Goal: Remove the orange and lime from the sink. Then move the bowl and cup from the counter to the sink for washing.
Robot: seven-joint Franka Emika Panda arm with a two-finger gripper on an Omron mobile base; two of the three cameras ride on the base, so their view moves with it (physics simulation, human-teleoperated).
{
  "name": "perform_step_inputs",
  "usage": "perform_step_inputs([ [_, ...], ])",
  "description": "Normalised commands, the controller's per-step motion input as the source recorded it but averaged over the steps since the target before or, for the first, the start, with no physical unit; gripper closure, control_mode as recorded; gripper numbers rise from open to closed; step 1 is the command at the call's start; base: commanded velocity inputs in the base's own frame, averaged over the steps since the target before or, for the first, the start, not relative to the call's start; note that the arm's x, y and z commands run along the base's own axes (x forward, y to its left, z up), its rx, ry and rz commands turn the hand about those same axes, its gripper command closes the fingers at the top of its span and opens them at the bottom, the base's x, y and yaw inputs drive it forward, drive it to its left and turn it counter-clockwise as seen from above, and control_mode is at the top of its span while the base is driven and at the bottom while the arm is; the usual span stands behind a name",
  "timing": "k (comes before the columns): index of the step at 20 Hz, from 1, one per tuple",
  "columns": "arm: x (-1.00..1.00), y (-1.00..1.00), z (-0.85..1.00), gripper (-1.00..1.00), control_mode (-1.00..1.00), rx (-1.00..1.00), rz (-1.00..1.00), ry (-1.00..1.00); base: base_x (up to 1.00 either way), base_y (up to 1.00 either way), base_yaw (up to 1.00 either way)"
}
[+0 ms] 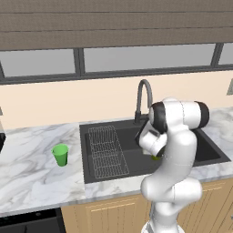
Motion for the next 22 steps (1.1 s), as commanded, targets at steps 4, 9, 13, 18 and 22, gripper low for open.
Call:
perform_step_inputs([
  [4,-0.18,-0.04,0.37,1.0,-1.0,0.0,0.0,-0.04,0.0,0.0,0.0],
  [9,-0.13,-0.01,0.39,1.0,-1.0,0.0,0.0,0.0,0.0,0.0,0.0],
  [13,-0.12,-0.01,0.41,1.0,-1.0,0.0,0.0,0.0,0.0,0.0,0.0],
  [18,-0.06,0.0,0.52,1.0,-1.0,0.02,0.0,0.0,0.0,0.0,0.0],
  [22,-0.03,0.0,0.56,1.0,-1.0,0.03,0.0,0.01,0.0,0.0,0.0],
])
